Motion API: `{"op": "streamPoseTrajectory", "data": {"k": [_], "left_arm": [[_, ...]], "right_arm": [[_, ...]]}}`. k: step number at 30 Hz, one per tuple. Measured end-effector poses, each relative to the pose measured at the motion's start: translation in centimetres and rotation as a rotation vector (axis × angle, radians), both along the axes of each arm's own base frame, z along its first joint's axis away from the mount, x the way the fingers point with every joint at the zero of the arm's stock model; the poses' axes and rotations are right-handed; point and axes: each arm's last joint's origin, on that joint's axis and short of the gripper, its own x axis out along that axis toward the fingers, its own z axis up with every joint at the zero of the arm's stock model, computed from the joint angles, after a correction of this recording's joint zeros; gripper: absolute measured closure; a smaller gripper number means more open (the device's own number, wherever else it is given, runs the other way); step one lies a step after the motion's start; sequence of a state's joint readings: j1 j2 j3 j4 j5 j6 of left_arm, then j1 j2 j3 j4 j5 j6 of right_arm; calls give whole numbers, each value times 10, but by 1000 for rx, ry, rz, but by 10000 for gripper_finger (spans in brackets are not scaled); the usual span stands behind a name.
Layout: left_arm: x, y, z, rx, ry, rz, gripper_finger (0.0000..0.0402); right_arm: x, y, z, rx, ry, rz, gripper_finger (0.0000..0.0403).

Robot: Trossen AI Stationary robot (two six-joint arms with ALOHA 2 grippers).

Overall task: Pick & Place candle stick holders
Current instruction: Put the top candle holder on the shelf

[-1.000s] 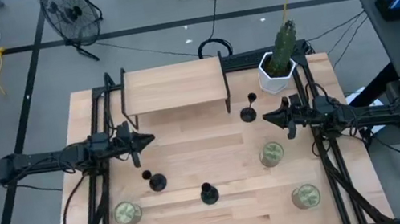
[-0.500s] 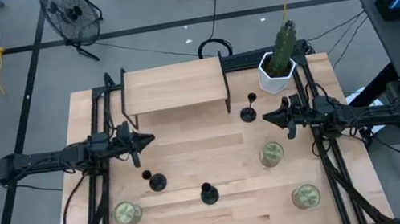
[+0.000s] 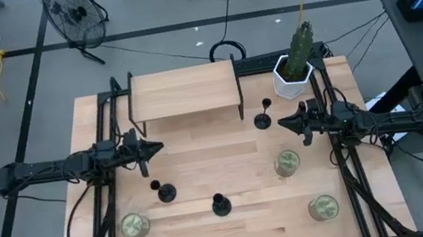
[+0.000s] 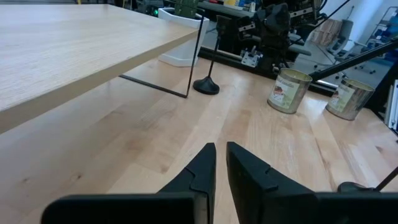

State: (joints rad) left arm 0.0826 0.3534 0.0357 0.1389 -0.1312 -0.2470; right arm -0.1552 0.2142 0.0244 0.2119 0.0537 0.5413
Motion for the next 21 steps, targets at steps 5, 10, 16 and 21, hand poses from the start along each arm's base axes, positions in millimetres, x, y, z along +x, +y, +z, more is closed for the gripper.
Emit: {"op": "streamPoseTrajectory", "data": {"k": [5,10,16,21], "left_arm": [[0,0,0,0,0,0,360],[0,0,0,0,0,0,360],[0,0,0,0,0,0,360],[0,0,0,0,0,0,360]], "right_arm": [[0,0,0,103,-22,2,380],[0,0,0,158,-34,-8,380],[0,-2,0,155,-38,-58,380],[0,-1,0,149,-40,-52,380]]}}
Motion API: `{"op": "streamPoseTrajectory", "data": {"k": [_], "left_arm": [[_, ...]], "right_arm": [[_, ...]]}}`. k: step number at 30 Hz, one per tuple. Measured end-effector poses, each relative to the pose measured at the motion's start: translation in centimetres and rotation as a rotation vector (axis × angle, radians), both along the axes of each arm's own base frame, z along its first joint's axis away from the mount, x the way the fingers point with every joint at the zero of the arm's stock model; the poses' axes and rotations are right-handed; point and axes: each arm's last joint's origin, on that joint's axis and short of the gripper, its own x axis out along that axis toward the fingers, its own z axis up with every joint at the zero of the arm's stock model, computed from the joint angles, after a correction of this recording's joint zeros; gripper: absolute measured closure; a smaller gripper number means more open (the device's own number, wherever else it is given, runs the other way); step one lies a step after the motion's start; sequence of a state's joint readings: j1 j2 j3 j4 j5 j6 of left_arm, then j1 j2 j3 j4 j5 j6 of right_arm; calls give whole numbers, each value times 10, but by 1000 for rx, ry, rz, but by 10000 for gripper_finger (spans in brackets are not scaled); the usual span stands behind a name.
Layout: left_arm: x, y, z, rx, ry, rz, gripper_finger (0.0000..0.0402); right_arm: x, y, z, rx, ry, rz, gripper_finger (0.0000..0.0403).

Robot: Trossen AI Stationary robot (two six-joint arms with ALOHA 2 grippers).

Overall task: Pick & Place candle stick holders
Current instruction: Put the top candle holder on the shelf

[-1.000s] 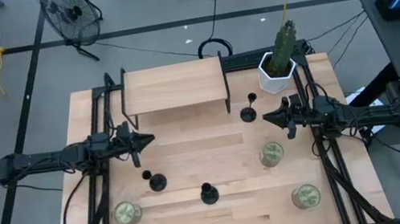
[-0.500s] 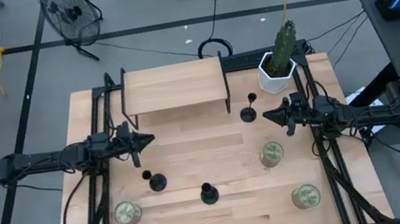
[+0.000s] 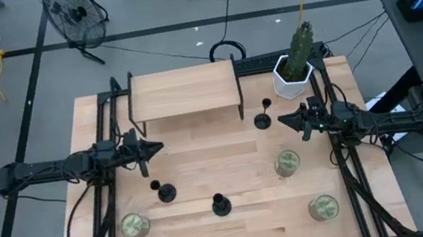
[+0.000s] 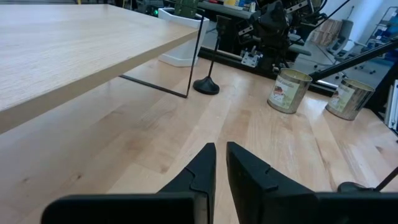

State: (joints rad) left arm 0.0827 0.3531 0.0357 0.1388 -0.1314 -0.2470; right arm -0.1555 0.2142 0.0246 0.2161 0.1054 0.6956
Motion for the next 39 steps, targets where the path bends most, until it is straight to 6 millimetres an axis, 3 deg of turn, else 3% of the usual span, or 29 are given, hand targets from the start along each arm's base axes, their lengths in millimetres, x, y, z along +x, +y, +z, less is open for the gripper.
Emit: {"op": "streamPoseTrajectory", "data": {"k": [15,26,32,39], "left_arm": [[0,0,0,1,-3,3,360],[1,0,19,6,-201,10,360],[1,0,20,5,-212,11,360],[1,0,20,-4,-209,11,360]], "right_arm": [[-1,-1,12,-2,-129,-51,384],[-3,-3,19,-47,-192,-107,390],[-3,-3,19,-46,-193,-110,389],[-1,-3,17,-69,-164,-106,357]]}}
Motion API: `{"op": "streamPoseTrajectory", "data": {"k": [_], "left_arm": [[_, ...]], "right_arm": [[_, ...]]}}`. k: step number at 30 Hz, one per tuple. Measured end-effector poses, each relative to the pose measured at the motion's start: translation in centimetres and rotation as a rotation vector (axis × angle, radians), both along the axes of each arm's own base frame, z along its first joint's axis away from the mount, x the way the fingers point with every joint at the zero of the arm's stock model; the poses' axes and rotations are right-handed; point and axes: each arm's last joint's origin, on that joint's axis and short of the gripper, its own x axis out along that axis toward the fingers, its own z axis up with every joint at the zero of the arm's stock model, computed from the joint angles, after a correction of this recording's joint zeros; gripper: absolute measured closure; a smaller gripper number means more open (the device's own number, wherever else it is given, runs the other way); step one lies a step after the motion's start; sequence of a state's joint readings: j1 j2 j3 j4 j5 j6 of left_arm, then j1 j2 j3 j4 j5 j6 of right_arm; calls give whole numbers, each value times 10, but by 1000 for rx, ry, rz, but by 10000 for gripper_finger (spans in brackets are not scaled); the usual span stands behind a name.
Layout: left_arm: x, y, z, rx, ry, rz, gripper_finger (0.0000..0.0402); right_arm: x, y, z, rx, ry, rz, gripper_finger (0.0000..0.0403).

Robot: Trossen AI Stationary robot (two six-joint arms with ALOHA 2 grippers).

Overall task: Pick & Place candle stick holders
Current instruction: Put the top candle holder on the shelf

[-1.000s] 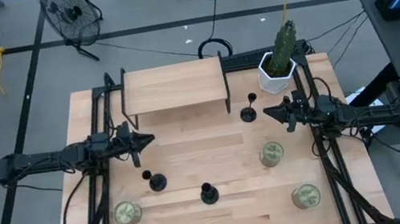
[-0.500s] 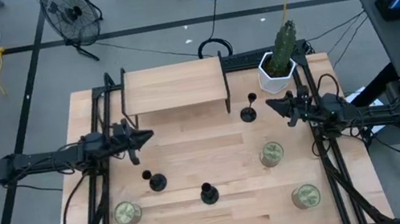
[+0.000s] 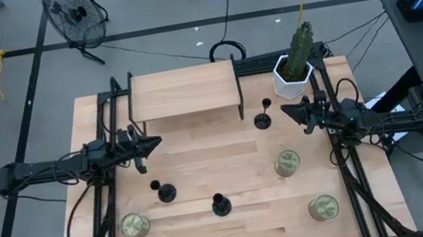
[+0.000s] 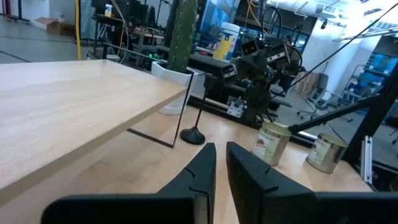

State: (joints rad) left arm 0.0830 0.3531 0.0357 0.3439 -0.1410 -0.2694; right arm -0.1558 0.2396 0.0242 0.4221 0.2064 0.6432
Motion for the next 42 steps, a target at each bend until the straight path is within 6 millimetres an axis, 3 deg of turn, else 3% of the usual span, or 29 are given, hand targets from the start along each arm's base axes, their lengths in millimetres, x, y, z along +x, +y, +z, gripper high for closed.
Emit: {"op": "streamPoseTrajectory", "data": {"k": [8,15,19,25,29,42], "left_arm": [[0,0,0,-1,1,0,360],[0,0,0,-42,-7,-1,360],[0,0,0,-54,-10,-1,360],[0,0,0,-65,-12,0,360],[0,0,0,-75,-14,12,360],[0,1,0,-74,-14,44,360]], "right_arm": [[2,0,-2,-57,46,-12,250],[5,-1,-4,-231,136,-47,167],[10,-2,-11,-352,320,-49,156],[20,-6,8,-439,470,-128,156],[28,-7,14,-459,499,-125,145],[40,-15,-1,-416,647,-255,100]]}}
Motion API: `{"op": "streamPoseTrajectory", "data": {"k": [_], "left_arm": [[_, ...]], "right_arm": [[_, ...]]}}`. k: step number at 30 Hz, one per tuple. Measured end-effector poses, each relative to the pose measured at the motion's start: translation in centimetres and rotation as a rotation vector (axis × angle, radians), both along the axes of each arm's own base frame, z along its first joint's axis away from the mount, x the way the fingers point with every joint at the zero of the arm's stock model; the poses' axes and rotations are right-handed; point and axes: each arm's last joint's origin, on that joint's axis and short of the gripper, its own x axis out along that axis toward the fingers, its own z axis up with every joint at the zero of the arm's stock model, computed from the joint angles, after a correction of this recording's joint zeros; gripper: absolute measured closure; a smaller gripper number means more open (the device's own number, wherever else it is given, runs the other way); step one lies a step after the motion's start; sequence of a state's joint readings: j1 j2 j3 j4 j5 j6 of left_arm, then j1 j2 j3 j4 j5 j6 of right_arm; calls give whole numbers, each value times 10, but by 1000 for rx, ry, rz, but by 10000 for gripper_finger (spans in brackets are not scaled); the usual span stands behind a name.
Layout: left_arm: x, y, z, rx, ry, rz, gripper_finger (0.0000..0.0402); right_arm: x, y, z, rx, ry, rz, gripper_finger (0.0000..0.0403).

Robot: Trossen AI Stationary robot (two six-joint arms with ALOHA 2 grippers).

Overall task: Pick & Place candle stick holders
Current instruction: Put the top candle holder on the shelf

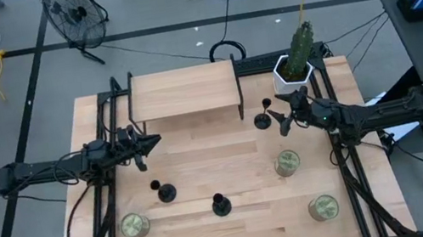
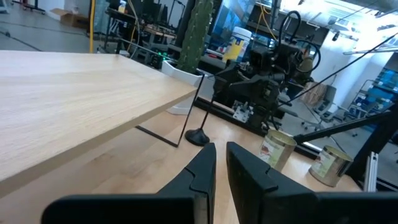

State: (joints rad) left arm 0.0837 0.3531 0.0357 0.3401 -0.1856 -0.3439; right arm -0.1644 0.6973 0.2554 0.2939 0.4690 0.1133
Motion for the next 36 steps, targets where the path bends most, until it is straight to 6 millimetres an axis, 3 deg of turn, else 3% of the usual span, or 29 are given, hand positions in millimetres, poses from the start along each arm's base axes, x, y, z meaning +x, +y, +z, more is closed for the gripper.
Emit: {"op": "streamPoseTrajectory", "data": {"k": [20,36], "left_arm": [[0,0,0,0,0,0,360],[0,0,0,8,2,0,360]], "right_arm": [[18,-16,-12,76,-40,-40,88],[29,-20,-16,88,-95,-33,123]]}}
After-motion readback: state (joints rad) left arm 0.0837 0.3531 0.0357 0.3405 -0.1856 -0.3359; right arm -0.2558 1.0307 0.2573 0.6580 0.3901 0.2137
